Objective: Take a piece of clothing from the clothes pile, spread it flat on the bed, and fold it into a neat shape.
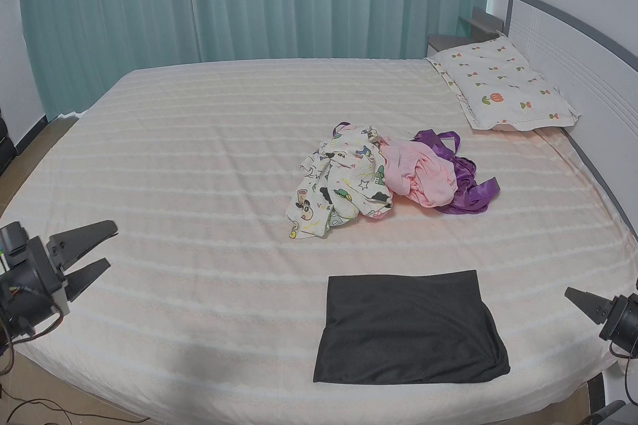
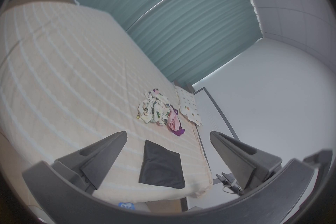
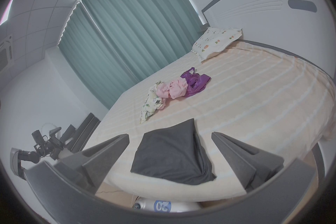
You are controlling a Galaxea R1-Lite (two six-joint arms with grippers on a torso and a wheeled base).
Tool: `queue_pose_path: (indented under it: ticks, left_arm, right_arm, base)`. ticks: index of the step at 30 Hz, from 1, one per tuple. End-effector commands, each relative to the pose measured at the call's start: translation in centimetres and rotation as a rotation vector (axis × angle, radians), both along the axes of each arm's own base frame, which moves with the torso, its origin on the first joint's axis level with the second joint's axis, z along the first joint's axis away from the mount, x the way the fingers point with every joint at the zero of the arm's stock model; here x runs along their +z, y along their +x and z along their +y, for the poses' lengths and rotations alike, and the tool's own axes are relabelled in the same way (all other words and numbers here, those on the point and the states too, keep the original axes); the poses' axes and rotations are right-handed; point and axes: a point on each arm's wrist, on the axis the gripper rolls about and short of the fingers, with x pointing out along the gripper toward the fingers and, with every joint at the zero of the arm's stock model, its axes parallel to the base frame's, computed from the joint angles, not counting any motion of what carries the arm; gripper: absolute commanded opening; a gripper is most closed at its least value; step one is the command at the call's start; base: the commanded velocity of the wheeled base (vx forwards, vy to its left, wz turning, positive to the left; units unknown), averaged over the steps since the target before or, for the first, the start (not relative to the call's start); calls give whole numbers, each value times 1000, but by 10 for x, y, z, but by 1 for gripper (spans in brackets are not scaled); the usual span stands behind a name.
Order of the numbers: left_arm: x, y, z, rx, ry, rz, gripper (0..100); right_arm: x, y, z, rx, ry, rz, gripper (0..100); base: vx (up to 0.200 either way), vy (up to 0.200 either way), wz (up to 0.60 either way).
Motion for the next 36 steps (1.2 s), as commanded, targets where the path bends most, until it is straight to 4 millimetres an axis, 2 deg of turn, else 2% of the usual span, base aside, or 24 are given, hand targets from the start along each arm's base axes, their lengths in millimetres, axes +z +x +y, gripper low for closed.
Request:
queue_pose_path:
  ticks: [1, 6, 9, 12, 14, 18, 20, 23, 26, 33, 36]
  left_arm:
    - [-22, -137, 3, 114, 218, -452, 100]
    - [-32, -147, 3, 144, 289, -514, 100]
    - [-39, -154, 3, 152, 325, -574, 100]
    - [-55, -156, 4, 156, 424, -621, 100]
    - [-67, -152, 4, 166, 497, -625, 100]
    - [-88, -143, 6, 241, 676, -613, 100]
    - [-89, -143, 6, 254, 739, -616, 100]
    - [-90, -143, 7, 257, 758, -617, 100]
    - [-100, -141, 7, 221, 794, -521, 100]
    - [-100, -142, 7, 244, 804, -522, 100]
    - [-102, -141, 10, 347, 858, -452, 100]
  right_arm:
    - [13, -123, 13, 186, -121, -242, 100]
    - [-11, -137, 13, 204, -240, -326, 100]
    - [-16, -134, 12, 153, -279, -307, 100]
    - [-34, -125, 9, 75, -352, -246, 100]
    - [-43, -118, 9, 58, -427, -268, 100]
    - [-46, -107, 8, 15, -455, -406, 100]
    - [-46, -106, 8, -13, -434, -417, 100]
    - [-46, -105, 6, -98, -406, -396, 100]
    - [-46, -105, 4, -204, -414, -375, 100]
    - [-46, -105, 3, -222, -410, -370, 100]
    - [-46, -105, 3, -219, -414, -371, 100]
  base:
    - [0, 0, 0]
    - [0, 0, 0]
    - [0, 0, 0]
    - [0, 0, 0]
    - [0, 0, 0]
    - [0, 0, 0]
    - [0, 0, 0]
    - [0, 0, 0]
    - [0, 0, 0]
    - [0, 0, 0]
    - [0, 0, 0]
